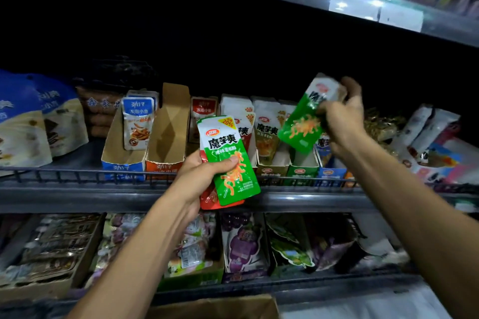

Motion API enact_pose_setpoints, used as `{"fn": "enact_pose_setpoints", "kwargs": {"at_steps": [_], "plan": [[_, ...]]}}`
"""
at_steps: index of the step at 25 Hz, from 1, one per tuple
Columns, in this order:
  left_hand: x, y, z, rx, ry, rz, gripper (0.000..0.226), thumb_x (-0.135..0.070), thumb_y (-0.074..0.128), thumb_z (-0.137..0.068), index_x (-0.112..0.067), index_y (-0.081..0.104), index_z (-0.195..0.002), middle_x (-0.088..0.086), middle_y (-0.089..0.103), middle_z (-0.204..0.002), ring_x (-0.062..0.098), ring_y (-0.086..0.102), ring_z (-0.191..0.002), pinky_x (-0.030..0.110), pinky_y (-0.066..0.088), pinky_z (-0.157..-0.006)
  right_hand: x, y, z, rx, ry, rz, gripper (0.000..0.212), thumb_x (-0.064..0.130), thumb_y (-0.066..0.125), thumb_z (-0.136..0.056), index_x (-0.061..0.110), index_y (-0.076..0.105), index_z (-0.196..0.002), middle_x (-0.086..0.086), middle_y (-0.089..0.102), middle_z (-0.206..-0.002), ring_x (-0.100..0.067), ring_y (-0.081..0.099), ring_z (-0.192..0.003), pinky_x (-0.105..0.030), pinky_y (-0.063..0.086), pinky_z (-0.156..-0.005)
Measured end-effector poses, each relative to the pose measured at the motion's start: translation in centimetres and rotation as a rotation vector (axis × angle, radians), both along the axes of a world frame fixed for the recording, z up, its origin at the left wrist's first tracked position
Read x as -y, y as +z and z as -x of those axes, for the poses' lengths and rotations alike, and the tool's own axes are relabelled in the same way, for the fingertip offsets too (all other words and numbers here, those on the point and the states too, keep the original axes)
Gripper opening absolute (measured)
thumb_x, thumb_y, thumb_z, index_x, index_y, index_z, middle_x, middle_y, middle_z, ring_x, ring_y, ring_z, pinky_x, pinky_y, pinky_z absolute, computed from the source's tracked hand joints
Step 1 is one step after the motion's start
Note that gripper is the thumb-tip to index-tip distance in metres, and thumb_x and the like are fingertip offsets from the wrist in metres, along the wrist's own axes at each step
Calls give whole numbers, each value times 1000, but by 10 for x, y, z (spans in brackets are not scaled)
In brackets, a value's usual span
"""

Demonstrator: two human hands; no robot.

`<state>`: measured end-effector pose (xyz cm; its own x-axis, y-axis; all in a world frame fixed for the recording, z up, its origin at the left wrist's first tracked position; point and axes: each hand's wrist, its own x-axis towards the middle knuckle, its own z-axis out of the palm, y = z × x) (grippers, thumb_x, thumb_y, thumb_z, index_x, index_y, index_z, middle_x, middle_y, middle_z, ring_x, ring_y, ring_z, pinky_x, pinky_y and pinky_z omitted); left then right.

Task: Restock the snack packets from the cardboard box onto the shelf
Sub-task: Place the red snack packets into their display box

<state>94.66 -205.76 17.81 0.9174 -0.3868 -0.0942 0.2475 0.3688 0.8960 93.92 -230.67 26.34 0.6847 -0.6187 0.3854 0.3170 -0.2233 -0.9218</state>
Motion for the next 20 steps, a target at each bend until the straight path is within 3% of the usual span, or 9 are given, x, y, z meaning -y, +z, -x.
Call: {"fn": "enact_pose_setpoints", "kwargs": {"at_steps": [3,5,7,10,12,14,17,20], "plan": [[4,1,1,-16,4,-5,33,0,73,-81,-8,67,-112,10,76,-97,17,74,-70,26,57,-53,34,14,-14,-51,-82,301,50,-9,51,-89,9,47,-135,-4,59,-114,-15,57,-93,-30,50,-78],[7,0,0,-23,1,-14,37,-2,75,-80,-8,66,-115,9,77,-96,17,75,-71,27,57,-53,43,13,-25,-112,-42,408,45,-10,51,-92,-1,43,-135,-8,53,-124,-14,50,-109,-21,48,-89],[8,-1,-2,-24,-4,-23,39,-4,76,-80,-8,66,-117,8,77,-98,19,75,-76,28,59,-56,48,9,-35,-207,1,549,42,-8,55,-90,-4,46,-131,-11,53,-119,-15,48,-108,-19,45,-86],[7,-4,-7,-15,-7,-29,40,-5,76,-79,-8,66,-118,8,77,-99,20,75,-78,29,59,-58,54,1,-46,-479,-120,991,27,8,64,-85,7,60,-112,-8,58,-104,-22,54,-95,-34,44,-80],[8,-6,-9,-12,-4,-38,41,-5,77,-78,-8,67,-118,7,77,-99,20,75,-80,30,60,-60,52,-5,-51,-582,-282,1327,20,18,59,-89,15,61,-109,-12,60,-113,-32,54,-104,-37,39,-82],[7,-7,-10,-11,-5,-36,42,-5,77,-77,-8,66,-118,7,77,-99,21,75,-81,30,60,-61,43,-11,-53,-638,-407,1514,26,22,57,-92,18,60,-117,-15,58,-122,-35,48,-115,-38,35,-88],[7,-5,-10,-17,-7,-28,43,-4,78,-77,-7,65,-117,8,77,-99,21,75,-81,29,59,-59,37,-20,-55,-691,-485,1590,36,25,57,-92,15,53,-127,-18,53,-127,-37,45,-118,-42,35,-91],[7,-6,-9,-17,5,-13,39,-4,78,-77,-8,66,-114,8,77,-98,21,75,-80,29,59,-59,23,-24,-41,-457,-550,1453,39,25,57,-90,8,52,-125,-21,53,-119,-40,51,-106,-44,40,-81]]}}
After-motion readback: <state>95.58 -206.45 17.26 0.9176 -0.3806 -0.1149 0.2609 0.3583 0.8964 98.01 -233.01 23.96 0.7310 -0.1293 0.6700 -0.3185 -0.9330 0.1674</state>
